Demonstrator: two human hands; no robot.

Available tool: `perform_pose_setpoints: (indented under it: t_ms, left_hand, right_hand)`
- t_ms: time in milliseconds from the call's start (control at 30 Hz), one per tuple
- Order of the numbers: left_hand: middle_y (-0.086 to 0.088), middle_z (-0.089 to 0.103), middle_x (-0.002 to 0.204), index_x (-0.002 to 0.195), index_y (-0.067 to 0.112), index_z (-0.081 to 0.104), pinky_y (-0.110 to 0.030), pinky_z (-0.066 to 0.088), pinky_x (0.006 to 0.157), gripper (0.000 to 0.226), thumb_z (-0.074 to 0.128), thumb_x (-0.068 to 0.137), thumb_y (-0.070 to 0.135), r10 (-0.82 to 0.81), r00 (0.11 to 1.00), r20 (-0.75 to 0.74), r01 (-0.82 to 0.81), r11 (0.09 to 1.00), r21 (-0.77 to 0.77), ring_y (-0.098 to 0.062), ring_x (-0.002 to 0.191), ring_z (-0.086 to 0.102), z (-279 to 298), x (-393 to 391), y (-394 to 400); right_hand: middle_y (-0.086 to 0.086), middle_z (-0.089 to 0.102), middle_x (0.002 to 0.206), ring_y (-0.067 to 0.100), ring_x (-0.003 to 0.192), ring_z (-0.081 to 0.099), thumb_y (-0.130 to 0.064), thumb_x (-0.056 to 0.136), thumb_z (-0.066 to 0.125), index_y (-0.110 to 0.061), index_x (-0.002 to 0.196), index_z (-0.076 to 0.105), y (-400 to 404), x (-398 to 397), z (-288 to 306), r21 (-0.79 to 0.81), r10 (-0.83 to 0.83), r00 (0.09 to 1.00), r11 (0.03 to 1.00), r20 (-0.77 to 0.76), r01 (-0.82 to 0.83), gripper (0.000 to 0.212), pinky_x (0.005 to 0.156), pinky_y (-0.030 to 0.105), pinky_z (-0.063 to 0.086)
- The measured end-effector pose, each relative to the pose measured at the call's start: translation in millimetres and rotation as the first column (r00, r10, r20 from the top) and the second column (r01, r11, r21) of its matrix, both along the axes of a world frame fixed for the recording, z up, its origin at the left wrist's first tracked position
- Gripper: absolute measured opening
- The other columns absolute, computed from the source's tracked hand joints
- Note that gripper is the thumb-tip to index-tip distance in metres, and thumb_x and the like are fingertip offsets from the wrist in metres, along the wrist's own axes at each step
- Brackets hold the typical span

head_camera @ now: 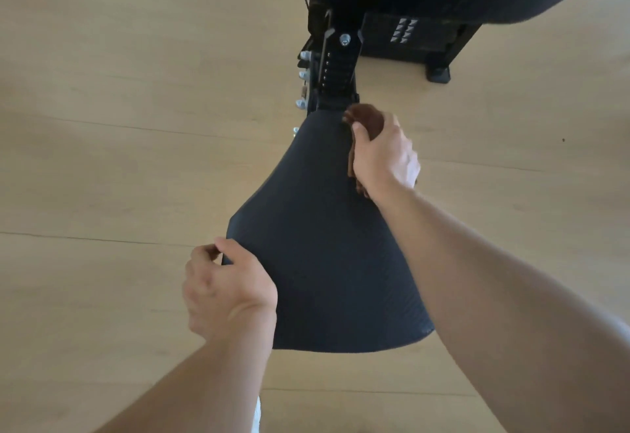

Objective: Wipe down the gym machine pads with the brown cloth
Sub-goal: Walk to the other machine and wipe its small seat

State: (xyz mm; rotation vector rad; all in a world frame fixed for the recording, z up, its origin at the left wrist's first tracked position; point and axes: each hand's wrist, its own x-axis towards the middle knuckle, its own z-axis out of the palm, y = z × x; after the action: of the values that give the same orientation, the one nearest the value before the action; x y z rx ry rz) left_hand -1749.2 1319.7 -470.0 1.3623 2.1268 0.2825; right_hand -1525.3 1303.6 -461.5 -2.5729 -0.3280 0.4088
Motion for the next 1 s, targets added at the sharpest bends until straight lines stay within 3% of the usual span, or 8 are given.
perform_pose_setpoints:
  t_ms: [100, 200, 433, 533, 667, 733, 900, 1000]
  left_hand:
    - [0.001, 0.066, 0.116, 0.11, 0.026, 0.061, -0.046, 0.042, 0.087, 0.042, 0.028, 0.097, 0.048, -0.006, 1.0, -0.014, 0.006, 1.0, 0.004, -0.033, 0.108, 0.06, 0, 1, 0]
    - [0.005, 0.064, 0.117, 0.11, 0.025, 0.061, -0.044, 0.039, 0.086, 0.042, 0.028, 0.098, 0.047, -0.024, 1.0, -0.018, 0.024, 1.0, 0.013, -0.03, 0.111, 0.058, -4, 0, -2]
    - [0.006, 0.063, 0.119, 0.118, 0.024, 0.058, -0.042, 0.038, 0.083, 0.04, 0.028, 0.098, 0.04, -0.049, 0.999, 0.014, 0.048, 0.997, 0.06, -0.029, 0.112, 0.057, -4, 1, -5]
    - [0.003, 0.059, 0.138, 0.141, 0.024, 0.045, -0.044, 0.041, 0.093, 0.048, 0.028, 0.096, 0.028, -0.004, 0.996, 0.095, -0.008, 0.992, 0.124, -0.029, 0.122, 0.055, -2, -1, -5]
    - [0.0, 0.056, 0.141, 0.146, 0.022, 0.04, -0.035, 0.036, 0.095, 0.049, 0.028, 0.099, 0.021, 0.174, 0.924, 0.342, -0.205, 0.977, 0.055, -0.028, 0.122, 0.055, 3, -5, -2]
    - [-0.004, 0.055, 0.139, 0.146, 0.019, 0.041, -0.034, 0.037, 0.096, 0.045, 0.027, 0.103, 0.022, 0.283, 0.857, 0.43, -0.277, 0.958, -0.078, -0.028, 0.118, 0.054, 0, -16, 9]
    - [-0.017, 0.046, 0.151, 0.149, 0.013, 0.039, -0.045, 0.041, 0.104, 0.047, 0.033, 0.105, 0.029, 0.238, 0.914, 0.329, -0.112, 0.927, -0.358, -0.039, 0.133, 0.049, -37, -115, 3]
    - [-0.014, 0.051, 0.147, 0.152, 0.027, 0.036, -0.048, 0.038, 0.109, 0.054, 0.041, 0.101, 0.046, 0.273, 0.917, 0.292, -0.167, 0.925, -0.341, -0.035, 0.128, 0.052, -51, -163, -15]
  right_hand:
    - [-0.008, 0.062, 0.138, 0.024, 0.121, 0.061, -0.04, 0.102, 0.051, -0.036, 0.144, 0.047, 9, -14, 1, 0.064, 0.266, 0.934, 0.955, 0.24, -0.289, 0.042, 0.095, 0.041, 0.047]
    - [-0.005, 0.06, 0.142, 0.027, 0.131, 0.055, -0.035, 0.102, 0.052, -0.034, 0.142, 0.051, 8, -7, -2, 0.025, 0.561, 0.782, 0.808, 0.271, -0.589, 0.04, 0.104, 0.044, 0.044]
    - [-0.003, 0.066, 0.105, 0.023, 0.106, 0.056, -0.04, 0.102, 0.05, -0.025, 0.12, 0.061, 46, -33, 22, -0.162, 0.808, 0.584, 0.588, 0.073, -0.793, 0.026, 0.101, 0.041, 0.04]
    - [-0.003, 0.067, 0.093, 0.022, 0.087, 0.061, -0.044, 0.1, 0.047, -0.022, 0.113, 0.066, 64, -53, 42, -0.283, 0.871, 0.48, 0.437, -0.105, -0.854, 0.031, 0.086, 0.036, 0.046]
    - [0.002, 0.071, 0.088, 0.026, 0.083, 0.063, -0.039, 0.098, 0.044, -0.014, 0.107, 0.072, 85, -86, 54, -0.368, 0.887, 0.379, 0.271, -0.262, -0.889, 0.039, 0.063, 0.032, 0.039]
    - [-0.003, 0.069, 0.094, 0.026, 0.093, 0.063, -0.044, 0.096, 0.046, -0.022, 0.108, 0.068, 82, -113, 43, -0.35, 0.916, 0.324, 0.231, -0.236, -0.908, 0.034, 0.072, 0.034, 0.043]
    - [-0.011, 0.066, 0.093, 0.019, 0.099, 0.061, -0.045, 0.096, 0.052, -0.031, 0.104, 0.064, 32, -146, 32, -0.139, 0.957, 0.291, 0.288, -0.004, -0.948, 0.02, 0.096, 0.037, 0.042]
    - [-0.009, 0.071, 0.117, 0.017, 0.128, 0.055, -0.041, 0.097, 0.056, -0.031, 0.113, 0.067, -6, -166, 33, -0.104, 0.979, 0.194, 0.2, 0.067, -0.974, 0.022, 0.123, 0.043, 0.019]
